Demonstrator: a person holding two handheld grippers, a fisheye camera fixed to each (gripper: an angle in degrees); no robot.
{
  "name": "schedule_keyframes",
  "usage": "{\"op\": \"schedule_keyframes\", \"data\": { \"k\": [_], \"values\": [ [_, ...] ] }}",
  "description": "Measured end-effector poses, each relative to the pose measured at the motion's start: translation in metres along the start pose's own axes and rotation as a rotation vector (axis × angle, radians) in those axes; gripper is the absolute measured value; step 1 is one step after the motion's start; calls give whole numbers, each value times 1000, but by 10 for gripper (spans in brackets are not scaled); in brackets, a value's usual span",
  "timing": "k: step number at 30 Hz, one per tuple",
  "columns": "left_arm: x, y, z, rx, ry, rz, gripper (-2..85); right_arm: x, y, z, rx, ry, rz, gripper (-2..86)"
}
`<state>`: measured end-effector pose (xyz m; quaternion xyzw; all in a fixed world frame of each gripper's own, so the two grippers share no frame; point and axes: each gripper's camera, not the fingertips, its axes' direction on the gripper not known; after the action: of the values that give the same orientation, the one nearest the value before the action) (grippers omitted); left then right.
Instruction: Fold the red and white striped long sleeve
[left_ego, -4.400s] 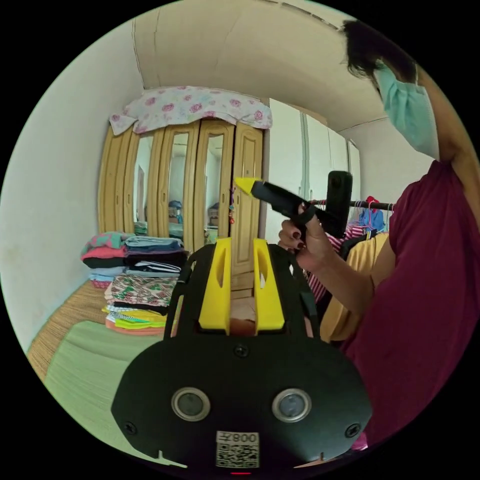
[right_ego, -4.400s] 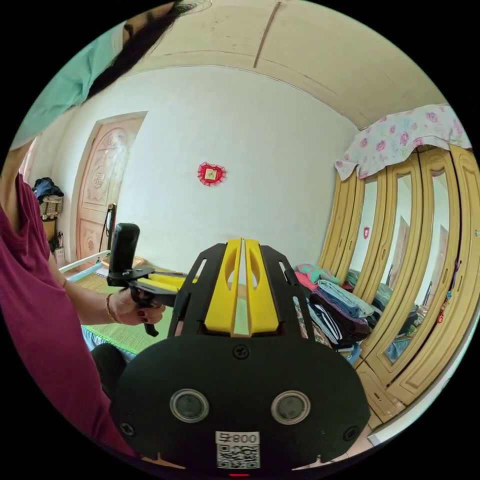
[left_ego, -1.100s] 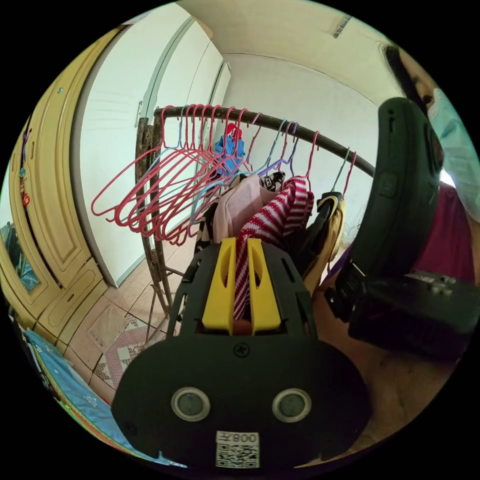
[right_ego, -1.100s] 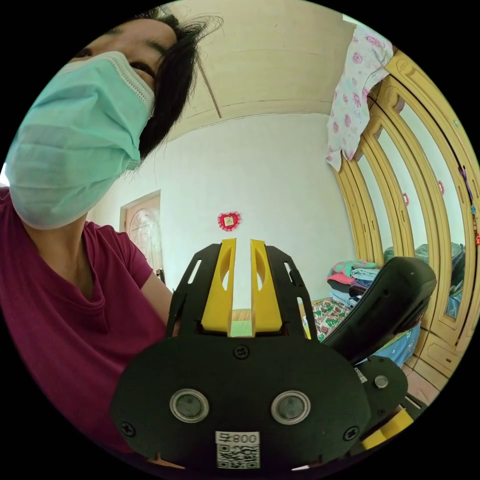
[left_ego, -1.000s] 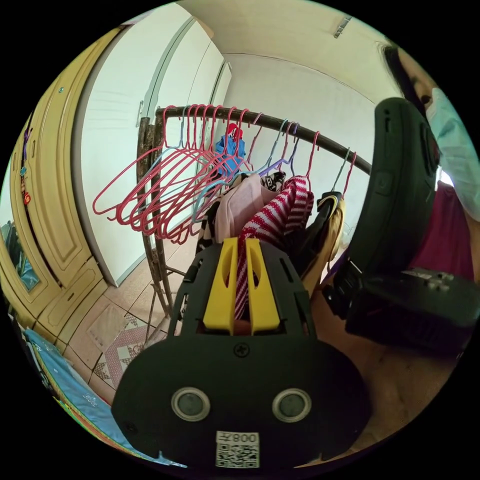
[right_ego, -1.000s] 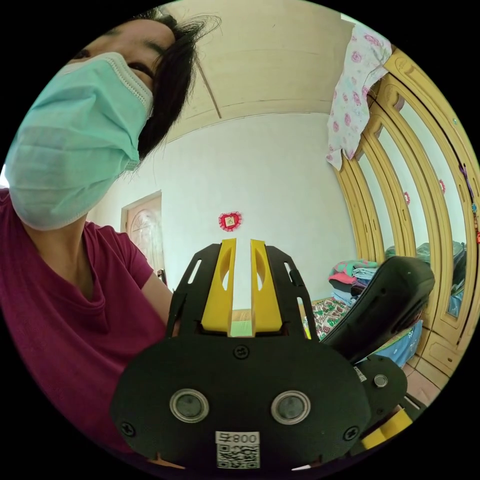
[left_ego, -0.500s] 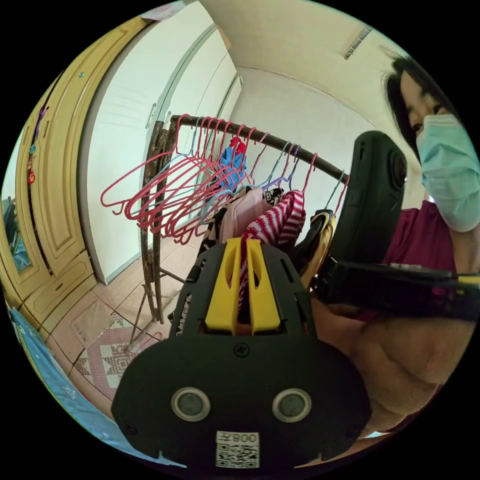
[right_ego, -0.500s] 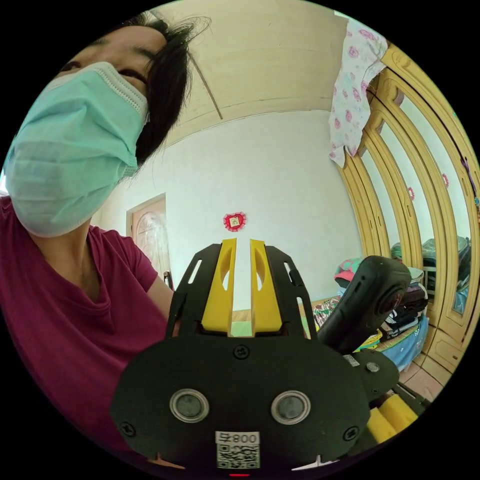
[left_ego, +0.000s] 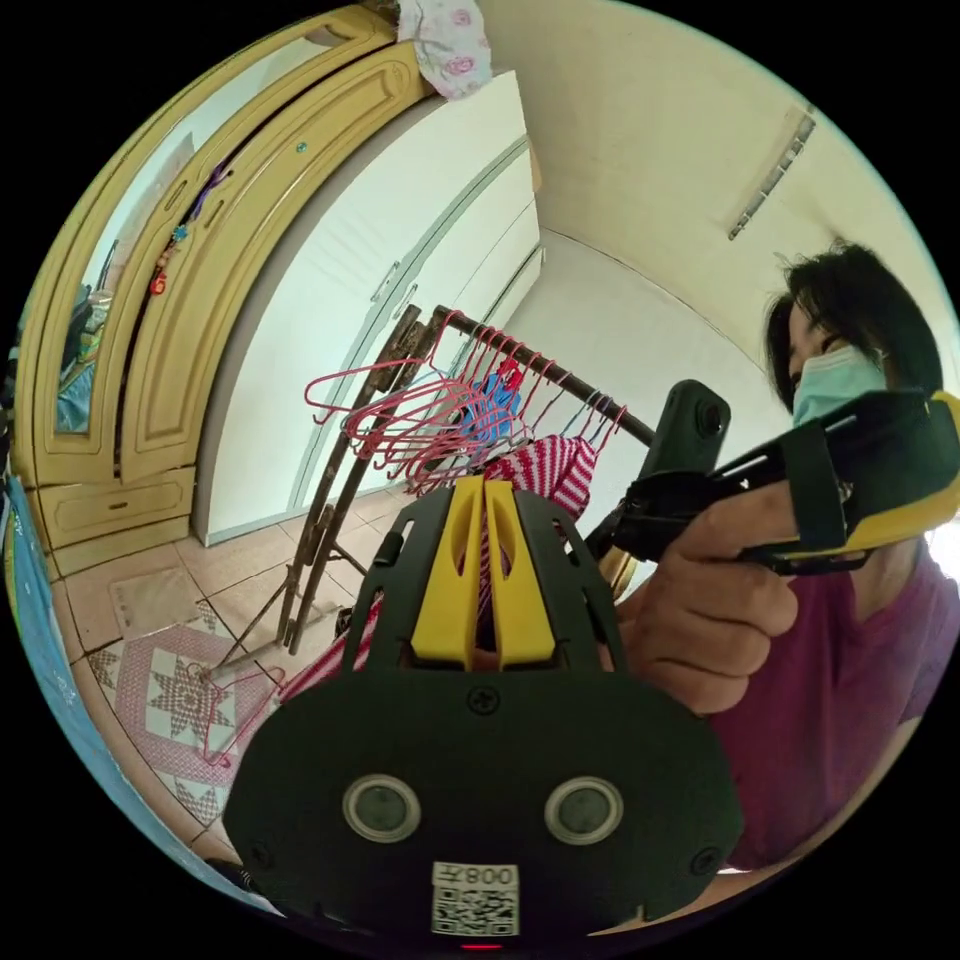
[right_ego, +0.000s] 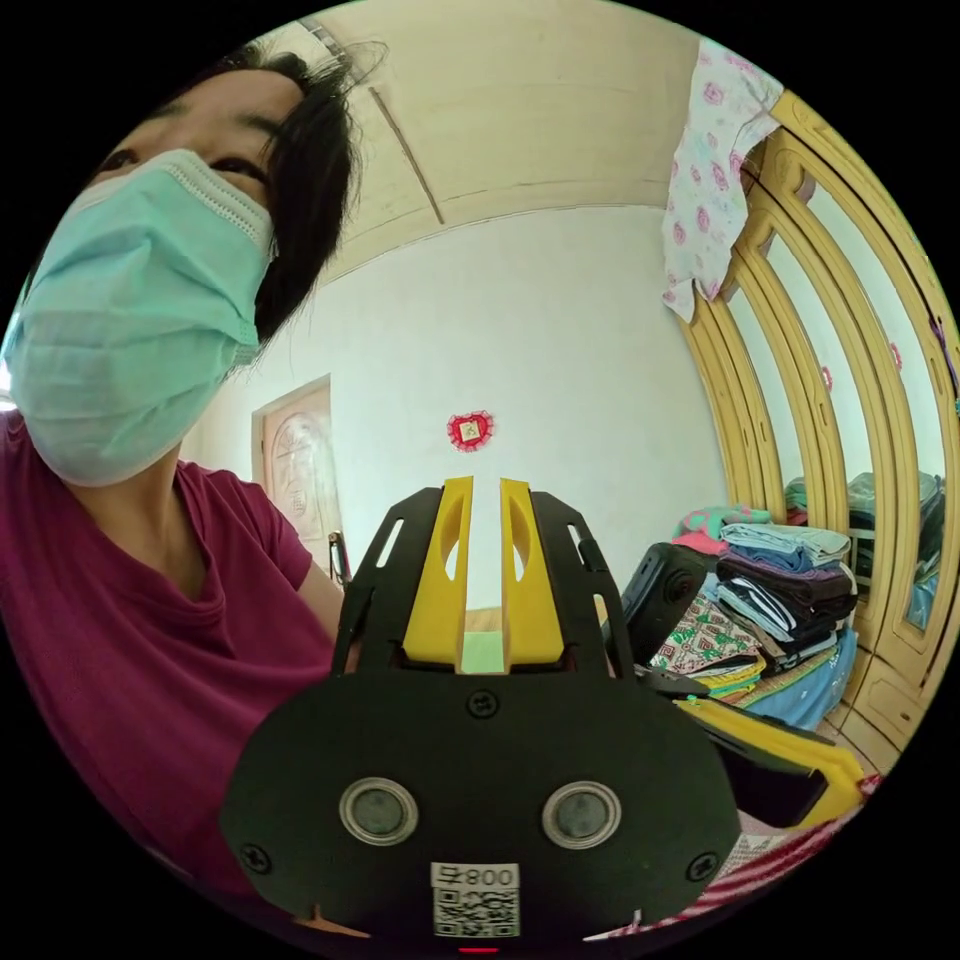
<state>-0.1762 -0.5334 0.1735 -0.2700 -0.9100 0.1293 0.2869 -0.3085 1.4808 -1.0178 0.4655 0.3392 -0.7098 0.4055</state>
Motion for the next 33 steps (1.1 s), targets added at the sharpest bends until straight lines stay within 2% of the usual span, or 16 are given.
{"op": "schedule_keyframes", "data": {
  "k": [12,21,29,33],
  "values": [
    [-60,93,-65,212,1,-247,-2,19,15,25,-45,-48,87,50],
    [-75,134,-54,231,49,-359,-1,31,22,49,-95,-119,156,46],
    [-28,100,-40,112,95,-140,18,29,15,54,-85,-127,158,35],
    [0,68,-37,97,91,-35,78,22,4,57,-76,-140,138,34]
  ]
}}
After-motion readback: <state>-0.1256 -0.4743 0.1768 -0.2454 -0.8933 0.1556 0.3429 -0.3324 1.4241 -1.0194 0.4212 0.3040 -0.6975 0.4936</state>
